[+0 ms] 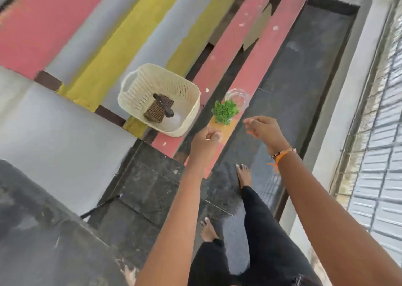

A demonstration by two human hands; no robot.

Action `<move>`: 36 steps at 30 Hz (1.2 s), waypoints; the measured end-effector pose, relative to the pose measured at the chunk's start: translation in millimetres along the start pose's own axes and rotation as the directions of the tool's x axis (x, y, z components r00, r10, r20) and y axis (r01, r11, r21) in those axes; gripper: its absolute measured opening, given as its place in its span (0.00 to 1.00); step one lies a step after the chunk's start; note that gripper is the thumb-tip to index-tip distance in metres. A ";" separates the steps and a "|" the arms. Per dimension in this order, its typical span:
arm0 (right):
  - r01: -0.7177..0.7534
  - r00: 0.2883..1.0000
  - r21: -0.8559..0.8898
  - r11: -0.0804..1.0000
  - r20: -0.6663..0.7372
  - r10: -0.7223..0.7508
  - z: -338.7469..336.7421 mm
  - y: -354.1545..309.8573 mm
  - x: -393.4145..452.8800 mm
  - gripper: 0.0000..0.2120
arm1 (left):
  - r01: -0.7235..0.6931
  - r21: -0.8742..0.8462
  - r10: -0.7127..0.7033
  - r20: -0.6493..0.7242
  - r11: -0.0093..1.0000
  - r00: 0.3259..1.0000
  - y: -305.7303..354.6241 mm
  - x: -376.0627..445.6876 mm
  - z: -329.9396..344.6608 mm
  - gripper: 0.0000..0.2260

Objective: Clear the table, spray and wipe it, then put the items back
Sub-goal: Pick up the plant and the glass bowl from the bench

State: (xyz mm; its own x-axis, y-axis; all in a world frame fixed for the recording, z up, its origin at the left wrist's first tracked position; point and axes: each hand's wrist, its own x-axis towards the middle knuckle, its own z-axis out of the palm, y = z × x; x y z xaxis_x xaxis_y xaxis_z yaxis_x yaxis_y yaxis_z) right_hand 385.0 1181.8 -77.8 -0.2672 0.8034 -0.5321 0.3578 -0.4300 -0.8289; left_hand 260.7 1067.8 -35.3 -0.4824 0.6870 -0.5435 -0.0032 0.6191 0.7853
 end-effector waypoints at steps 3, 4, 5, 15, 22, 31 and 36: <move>-0.103 0.994 -0.082 0.991 0.016 0.104 -9.6 7.5 63.4 0.13 | 0.179 -0.014 -0.179 0.007 0.984 0.984 7.0 44.5 22.6 0.09; -0.125 0.992 -0.120 0.985 0.020 0.128 -11.7 8.1 80.5 0.13 | 0.235 -0.037 -0.235 0.011 0.971 0.972 10.4 56.7 29.9 0.09; -0.147 0.988 -0.156 0.977 0.026 0.153 -13.4 10.4 102.4 0.13 | 0.289 -0.090 -0.290 0.011 0.953 0.957 12.3 73.4 39.4 0.07; -0.210 0.976 -0.341 0.916 -0.012 0.219 -1.1 40.9 227.7 0.12 | 0.563 -0.402 -0.633 -0.056 0.722 0.772 -13.4 174.4 82.4 0.25; -0.217 0.976 -0.465 0.858 -0.135 0.173 8.7 49.2 250.7 0.15 | 0.527 -0.584 -0.652 -0.006 0.618 0.758 -26.5 194.4 97.5 0.24; -0.251 0.968 -0.529 0.810 -0.140 0.209 6.3 53.2 264.9 0.06 | 0.431 -0.594 -0.621 -0.153 0.679 0.768 -29.6 210.2 103.7 0.17; -0.274 0.962 -0.465 0.842 -0.129 0.242 5.4 54.7 264.1 0.09 | 0.383 -0.592 -0.586 -0.193 0.709 0.787 -32.4 203.8 98.2 0.12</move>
State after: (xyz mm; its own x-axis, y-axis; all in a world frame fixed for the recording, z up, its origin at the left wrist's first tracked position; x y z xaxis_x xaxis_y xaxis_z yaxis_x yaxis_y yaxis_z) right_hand 329.2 1368.2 -264.7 -0.0549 0.7215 -0.6902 0.7903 -0.3911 -0.4717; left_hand 248.5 1225.1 -200.6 -0.5470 0.1043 -0.8306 -0.7054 0.4767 0.5245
